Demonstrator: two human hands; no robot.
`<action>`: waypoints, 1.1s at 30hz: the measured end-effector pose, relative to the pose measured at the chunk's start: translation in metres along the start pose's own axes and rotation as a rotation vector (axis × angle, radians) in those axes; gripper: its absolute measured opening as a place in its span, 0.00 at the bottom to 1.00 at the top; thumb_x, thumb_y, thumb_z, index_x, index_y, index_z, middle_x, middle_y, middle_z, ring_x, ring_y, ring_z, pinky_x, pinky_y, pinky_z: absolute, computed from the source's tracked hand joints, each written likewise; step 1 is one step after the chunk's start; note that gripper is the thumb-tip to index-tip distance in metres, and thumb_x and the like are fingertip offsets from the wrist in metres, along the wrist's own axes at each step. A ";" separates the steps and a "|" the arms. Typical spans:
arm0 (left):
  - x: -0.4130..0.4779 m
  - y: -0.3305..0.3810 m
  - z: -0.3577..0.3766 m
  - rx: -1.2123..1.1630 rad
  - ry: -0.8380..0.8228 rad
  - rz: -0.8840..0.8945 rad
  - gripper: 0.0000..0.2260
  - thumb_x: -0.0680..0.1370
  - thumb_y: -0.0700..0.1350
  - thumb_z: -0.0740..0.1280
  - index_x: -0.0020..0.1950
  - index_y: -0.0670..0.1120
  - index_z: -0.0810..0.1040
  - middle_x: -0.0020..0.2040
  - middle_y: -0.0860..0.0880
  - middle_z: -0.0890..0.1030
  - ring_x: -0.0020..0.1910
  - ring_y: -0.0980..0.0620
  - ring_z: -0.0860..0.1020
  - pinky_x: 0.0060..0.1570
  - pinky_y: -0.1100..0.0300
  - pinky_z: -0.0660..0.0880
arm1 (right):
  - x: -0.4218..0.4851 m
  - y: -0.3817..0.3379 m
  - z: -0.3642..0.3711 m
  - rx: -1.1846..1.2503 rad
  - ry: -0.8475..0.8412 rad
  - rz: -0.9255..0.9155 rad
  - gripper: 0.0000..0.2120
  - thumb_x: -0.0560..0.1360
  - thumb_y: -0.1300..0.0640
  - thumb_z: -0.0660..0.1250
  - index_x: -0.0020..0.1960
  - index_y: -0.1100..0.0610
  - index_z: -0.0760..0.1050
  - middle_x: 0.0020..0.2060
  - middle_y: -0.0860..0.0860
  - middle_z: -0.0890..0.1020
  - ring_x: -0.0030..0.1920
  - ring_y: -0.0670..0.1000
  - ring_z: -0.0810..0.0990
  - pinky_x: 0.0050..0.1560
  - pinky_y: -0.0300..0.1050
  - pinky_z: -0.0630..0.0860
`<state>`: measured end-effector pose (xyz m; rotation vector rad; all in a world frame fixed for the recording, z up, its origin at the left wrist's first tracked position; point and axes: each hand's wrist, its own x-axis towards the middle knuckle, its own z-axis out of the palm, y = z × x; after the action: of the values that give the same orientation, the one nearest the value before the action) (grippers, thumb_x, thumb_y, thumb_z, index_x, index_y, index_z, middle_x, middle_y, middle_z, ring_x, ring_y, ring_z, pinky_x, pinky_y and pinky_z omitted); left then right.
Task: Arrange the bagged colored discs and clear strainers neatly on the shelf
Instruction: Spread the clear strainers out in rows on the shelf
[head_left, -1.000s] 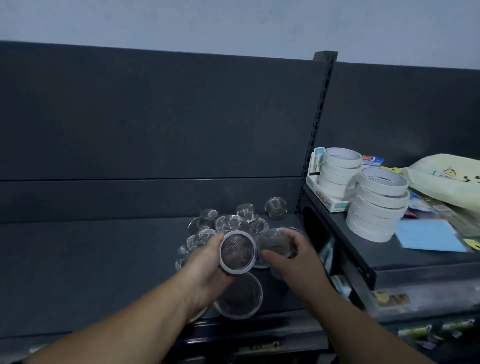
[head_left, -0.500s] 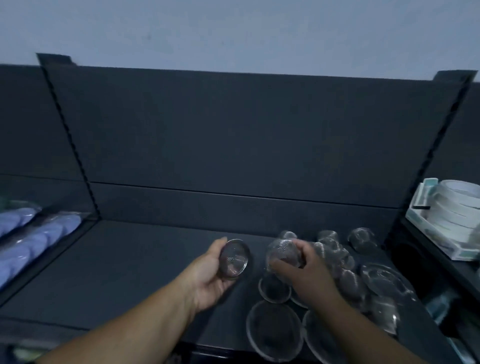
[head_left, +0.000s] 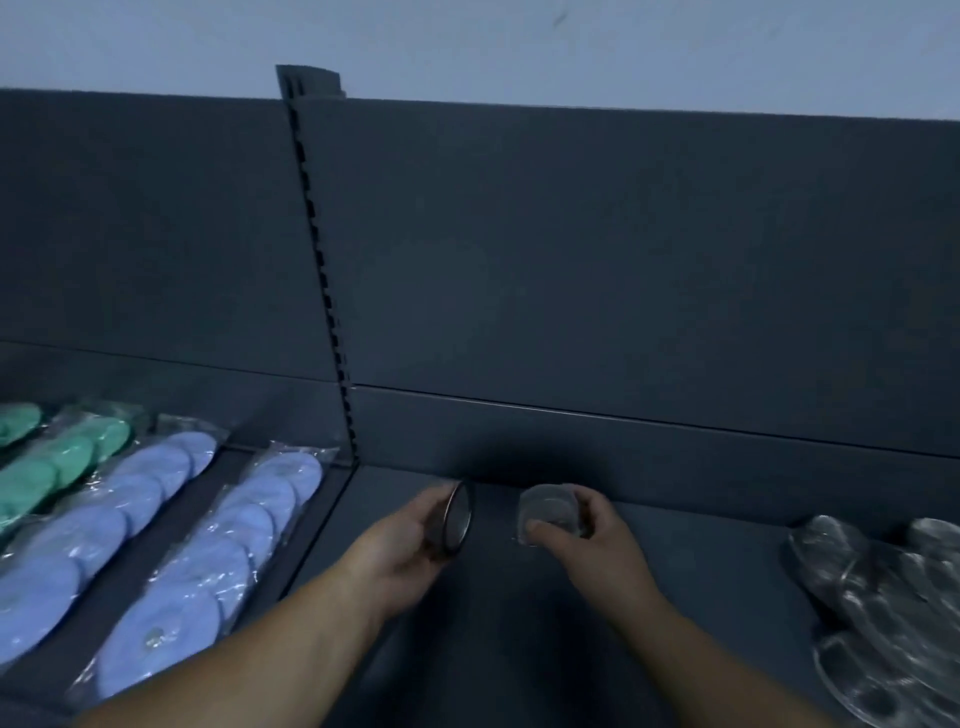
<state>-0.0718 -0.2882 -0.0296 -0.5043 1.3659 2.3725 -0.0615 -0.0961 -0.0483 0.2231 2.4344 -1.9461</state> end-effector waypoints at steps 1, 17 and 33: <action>0.005 0.007 -0.011 0.035 -0.004 0.004 0.08 0.78 0.42 0.63 0.45 0.42 0.81 0.38 0.43 0.84 0.33 0.50 0.82 0.32 0.61 0.79 | 0.005 -0.003 0.013 -0.020 0.006 -0.005 0.24 0.66 0.57 0.77 0.58 0.47 0.72 0.49 0.41 0.80 0.46 0.38 0.79 0.38 0.27 0.72; 0.090 0.031 -0.097 1.092 0.204 0.428 0.32 0.65 0.51 0.77 0.66 0.50 0.70 0.58 0.51 0.76 0.55 0.54 0.75 0.52 0.66 0.68 | 0.077 0.000 0.099 -0.583 0.092 0.018 0.24 0.62 0.46 0.75 0.55 0.46 0.71 0.48 0.46 0.80 0.55 0.52 0.74 0.53 0.42 0.73; 0.094 0.016 -0.112 1.387 0.150 0.810 0.22 0.71 0.40 0.72 0.65 0.51 0.76 0.66 0.53 0.69 0.64 0.53 0.67 0.63 0.71 0.55 | 0.074 0.028 0.112 -0.613 0.080 -0.164 0.23 0.70 0.57 0.72 0.62 0.42 0.73 0.59 0.43 0.70 0.58 0.47 0.74 0.62 0.42 0.72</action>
<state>-0.1470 -0.3818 -0.1152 0.3564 3.1337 1.1219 -0.1398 -0.1912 -0.1078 0.0866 3.0318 -1.1516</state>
